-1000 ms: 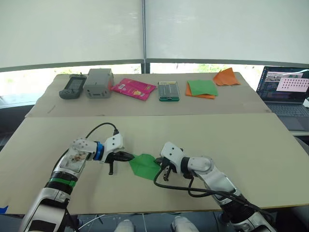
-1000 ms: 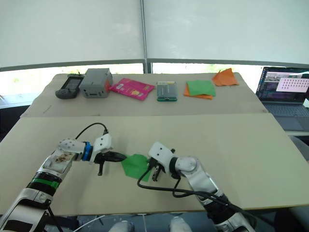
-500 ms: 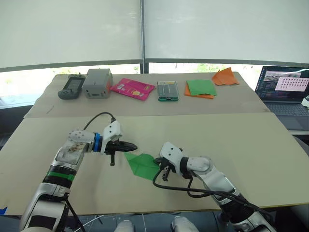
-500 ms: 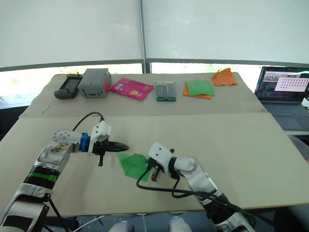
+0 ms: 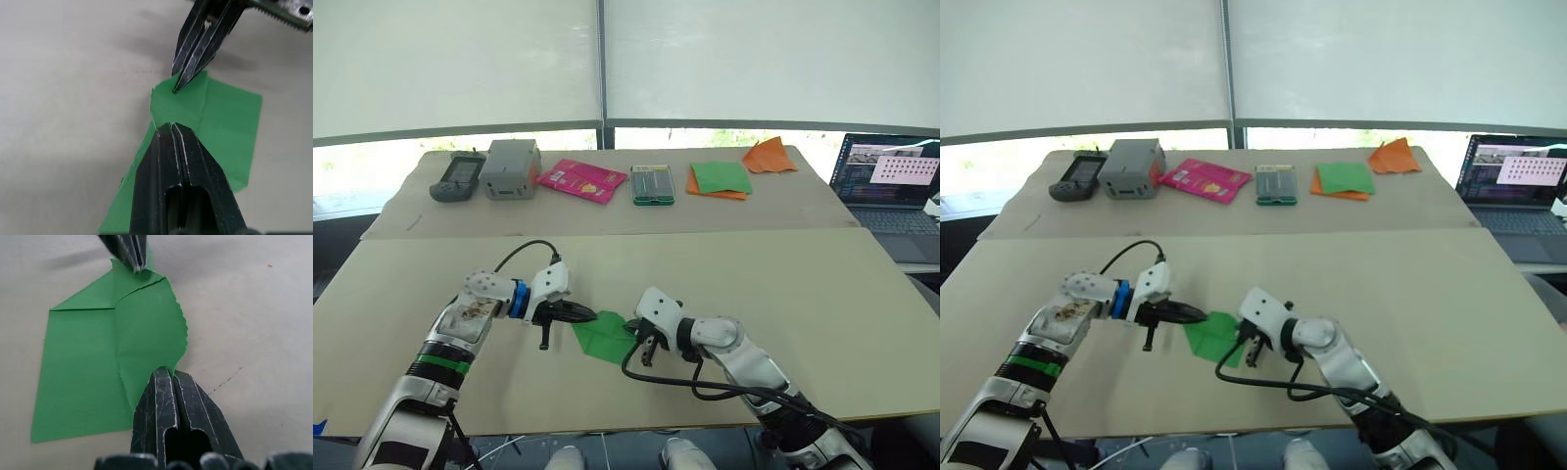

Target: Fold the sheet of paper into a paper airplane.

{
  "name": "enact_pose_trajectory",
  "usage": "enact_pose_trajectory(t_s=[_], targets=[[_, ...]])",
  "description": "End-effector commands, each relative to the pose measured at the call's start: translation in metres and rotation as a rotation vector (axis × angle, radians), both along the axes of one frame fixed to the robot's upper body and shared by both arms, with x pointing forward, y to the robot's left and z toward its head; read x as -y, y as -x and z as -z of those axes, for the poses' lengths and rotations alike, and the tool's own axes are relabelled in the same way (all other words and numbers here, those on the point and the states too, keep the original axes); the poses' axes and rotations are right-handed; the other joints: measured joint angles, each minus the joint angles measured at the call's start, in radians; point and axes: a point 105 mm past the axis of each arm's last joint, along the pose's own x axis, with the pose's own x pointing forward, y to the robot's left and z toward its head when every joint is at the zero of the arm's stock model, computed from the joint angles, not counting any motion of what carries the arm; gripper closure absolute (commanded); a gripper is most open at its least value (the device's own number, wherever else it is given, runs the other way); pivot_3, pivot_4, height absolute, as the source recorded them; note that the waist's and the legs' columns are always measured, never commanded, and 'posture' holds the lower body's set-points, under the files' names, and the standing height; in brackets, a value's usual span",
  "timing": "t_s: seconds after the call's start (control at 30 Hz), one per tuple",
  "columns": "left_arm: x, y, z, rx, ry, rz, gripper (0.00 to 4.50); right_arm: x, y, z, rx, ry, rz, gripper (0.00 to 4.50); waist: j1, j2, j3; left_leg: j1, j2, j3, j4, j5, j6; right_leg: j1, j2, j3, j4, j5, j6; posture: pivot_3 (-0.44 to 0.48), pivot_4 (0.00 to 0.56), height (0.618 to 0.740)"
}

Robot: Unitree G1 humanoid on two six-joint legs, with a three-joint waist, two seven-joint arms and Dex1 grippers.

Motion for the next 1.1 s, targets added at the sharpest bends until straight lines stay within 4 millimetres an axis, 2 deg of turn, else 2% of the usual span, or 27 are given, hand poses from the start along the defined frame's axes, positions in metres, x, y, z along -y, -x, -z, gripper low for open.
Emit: enact_pose_trajectory(t_s=[0.03, 0.37, 0.4, 0.47, 0.67, 0.7, 0.73, 0.77, 0.9, 1.0, 1.1], targets=[[0.001, -0.002, -0.004, 0.036, -0.007, 0.015, 4.5, 0.011, -0.001, 0.022, -0.076, 0.069, 0.068, 4.45, 0.0, 0.0, 0.0, 0.0, 0.0, 0.0, 0.0, 0.0, 0.0, 0.0, 0.0, 0.0, 0.0, 0.0, 0.0, 0.0, 0.15, 0.74], [0.0, -0.001, -0.001, 0.026, -0.014, 0.011, 4.5, 0.013, -0.01, 0.016, -0.065, 0.046, 0.133, 4.45, 0.001, 0.0, 0.0, 0.0, 0.0, 0.0, 0.0, 0.0, 0.0, -0.001, 0.0, 0.0, 0.0, 0.0, 0.0, 0.0, 0.15, 0.74], [0.0, -0.001, 0.0, 0.023, -0.013, 0.009, 4.5, 0.014, -0.011, 0.015, -0.059, 0.045, 0.139, 3.89, 0.001, 0.0, 0.0, 0.0, 0.0, 0.0, 0.0, 0.0, 0.0, -0.001, 0.0, 0.0, 0.0, 0.0, 0.0, 0.0, 0.15, 0.74], [0.0, -0.001, 0.001, 0.019, -0.015, 0.007, 4.5, 0.013, -0.01, 0.012, -0.056, 0.036, 0.13, 3.32, 0.002, 0.0, 0.0, 0.0, 0.0, 0.0, 0.0, 0.0, 0.0, -0.002, 0.0, 0.0, 0.0, 0.0, 0.0, 0.0, 0.15, 0.74], [-0.001, -0.006, 0.005, 0.022, -0.045, -0.018, 4.5, 0.014, -0.008, 0.007, -0.043, 0.031, 0.132, 1.14, 0.006, 0.0, 0.0, -0.004, 0.0, 0.0, -0.001, 0.0, 0.0, -0.005, 0.0, 0.0, -0.001, 0.0, 0.0, 0.0, 0.15, 0.74], [-0.002, -0.006, 0.007, 0.025, -0.059, -0.021, 4.5, 0.014, -0.008, 0.007, -0.041, 0.032, 0.133, 0.86, 0.006, 0.0, 0.0, -0.004, 0.0, 0.0, -0.001, 0.0, 0.0, -0.006, 0.0, 0.0, -0.001, 0.0, 0.0, 0.0, 0.15, 0.74], [-0.003, -0.007, 0.009, 0.025, -0.074, -0.024, 4.5, 0.014, -0.008, 0.007, -0.04, 0.032, 0.135, 0.77, 0.005, 0.0, 0.0, -0.004, 0.0, 0.0, -0.001, 0.0, 0.0, -0.006, 0.0, 0.0, -0.001, 0.0, 0.0, 0.0, 0.15, 0.74], [-0.003, -0.007, 0.012, 0.026, -0.084, -0.027, 4.5, 0.014, -0.009, 0.006, -0.038, 0.028, 0.138, 0.11, 0.004, 0.0, 0.0, -0.004, 0.0, 0.0, -0.001, 0.0, 0.0, -0.006, 0.0, 0.0, -0.001, 0.0, 0.0, 0.0, 0.15, 0.74], [-0.003, -0.008, 0.017, 0.017, -0.096, -0.039, 4.5, 0.013, -0.011, -0.003, -0.01, 0.003, 0.154, 0.02, 0.005, 0.0, 0.0, -0.004, 0.0, 0.0, -0.002, 0.0, 0.0, -0.006, 0.0, 0.0, -0.001, 0.0, 0.0, 0.0, 0.15, 0.74], [-0.002, -0.008, 0.019, 0.009, -0.097, -0.039, 4.5, 0.009, -0.012, -0.016, 0.033, -0.036, 0.148, 0.02, 0.005, 0.0, 0.0, -0.004, 0.0, 0.0, -0.001, 0.0, 0.0, -0.006, 0.0, 0.0, -0.001, 0.0, 0.0, 0.0, 0.15, 0.74], [-0.002, -0.004, 0.021, -0.003, -0.106, -0.026, 4.5, -0.003, -0.006, -0.035, 0.113, -0.099, 0.086, 0.02, 0.005, 0.0, 0.0, -0.006, 0.0, 0.0, -0.002, 0.0, 0.0, -0.008, 0.0, 0.0, 0.0, 0.0, 0.0, 0.0, 0.15, 0.74]])
